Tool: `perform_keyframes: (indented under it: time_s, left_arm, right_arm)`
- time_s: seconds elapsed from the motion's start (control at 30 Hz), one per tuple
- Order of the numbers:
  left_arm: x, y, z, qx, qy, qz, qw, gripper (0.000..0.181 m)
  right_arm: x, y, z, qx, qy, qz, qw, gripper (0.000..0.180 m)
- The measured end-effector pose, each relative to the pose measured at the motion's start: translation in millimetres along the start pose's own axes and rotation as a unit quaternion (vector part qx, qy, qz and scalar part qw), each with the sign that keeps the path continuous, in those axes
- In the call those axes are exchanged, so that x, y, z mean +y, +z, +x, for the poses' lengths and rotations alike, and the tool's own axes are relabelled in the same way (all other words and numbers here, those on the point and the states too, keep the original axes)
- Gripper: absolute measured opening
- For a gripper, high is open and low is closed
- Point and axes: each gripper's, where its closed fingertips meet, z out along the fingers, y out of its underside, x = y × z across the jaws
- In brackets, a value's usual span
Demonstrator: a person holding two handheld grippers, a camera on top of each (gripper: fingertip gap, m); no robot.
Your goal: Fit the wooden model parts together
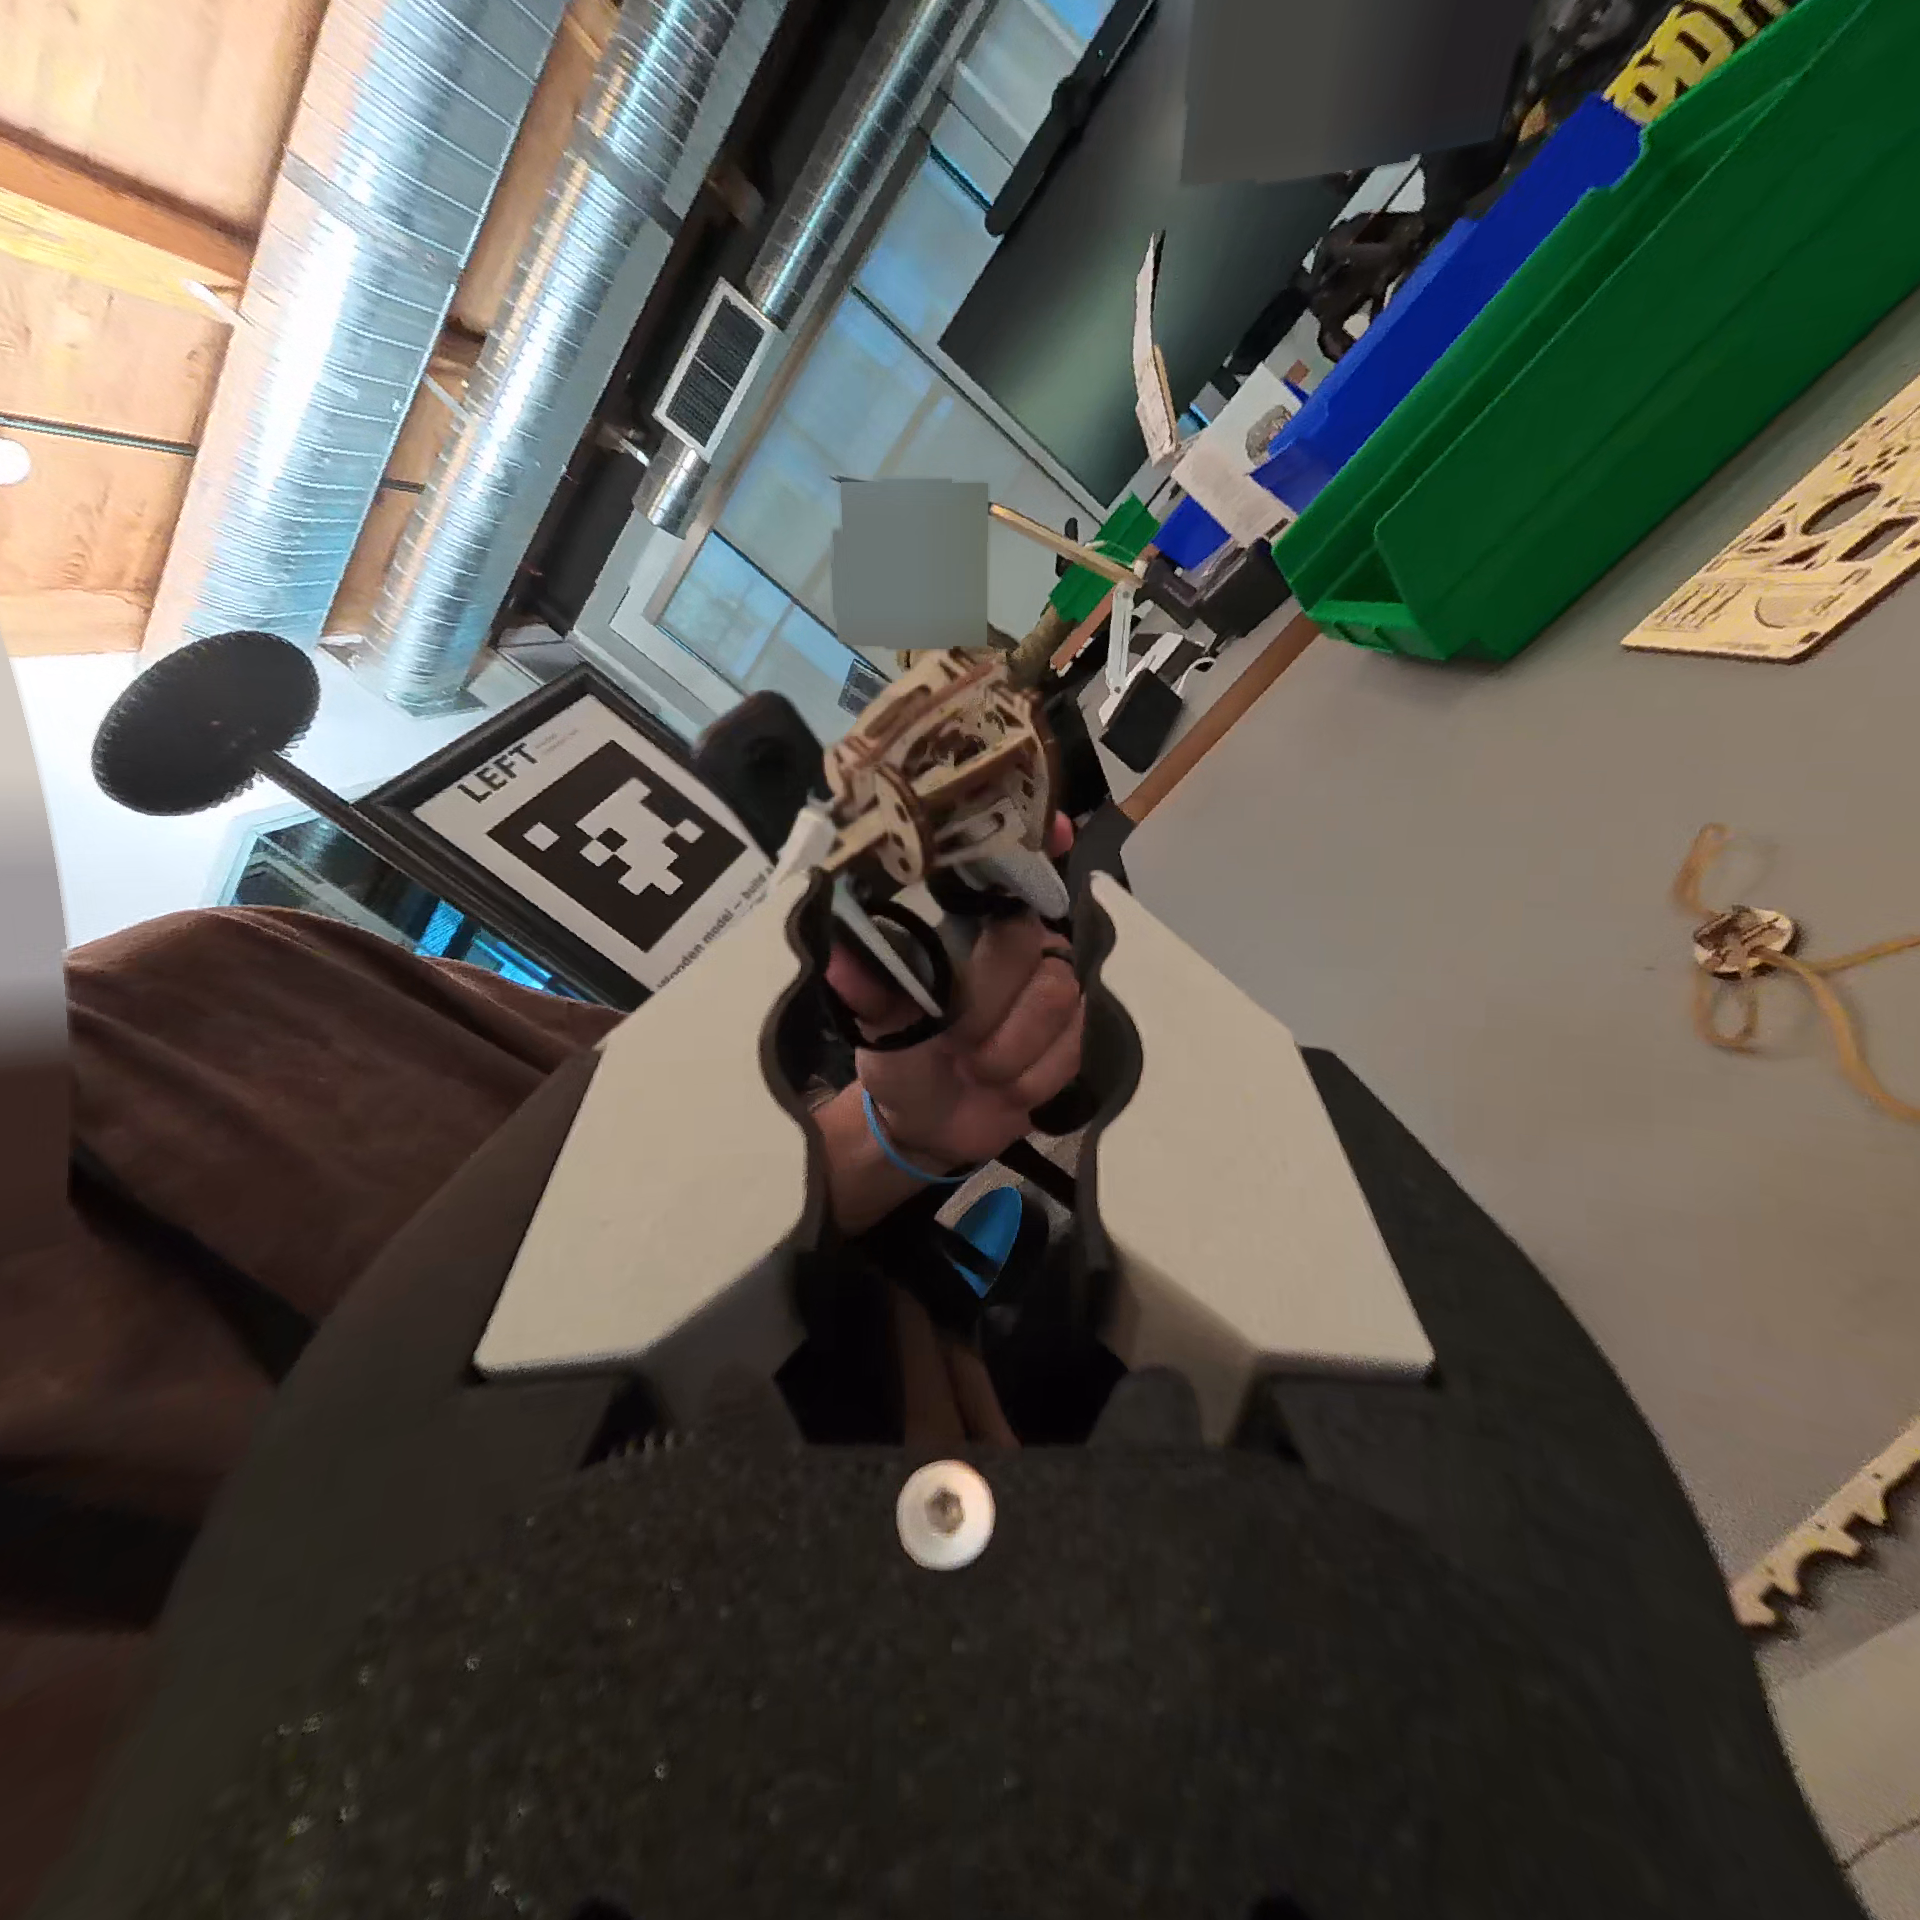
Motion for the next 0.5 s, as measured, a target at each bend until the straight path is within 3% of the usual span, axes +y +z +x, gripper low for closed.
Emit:
perform_keyframes:
  time_s: [0.17, 0.33, 0.5]
  left_arm:
    - [-9.5, -5.2, -6.7, 0.025, -0.078, 0.033, 0.996, 0.037]
    - [-6.9, -6.8, -9.3, 0.026, -0.077, 0.019, 0.996, 0.038]
    - [-10.3, -9.9, -5.1, 0.064, -0.139, 0.031, 0.988, 0.037]
  right_arm:
    - [-0.8, -2.1, -3.4, 0.036, -0.11, -0.011, 0.993, 0.046]
    - [-2.6, -1.2, -6.6, 0.096, -0.308, -0.029, 0.946, 0.046]
    - [-1.0, -0.5, -8.9, 0.1, -0.292, -0.045, 0.95, 0.045]
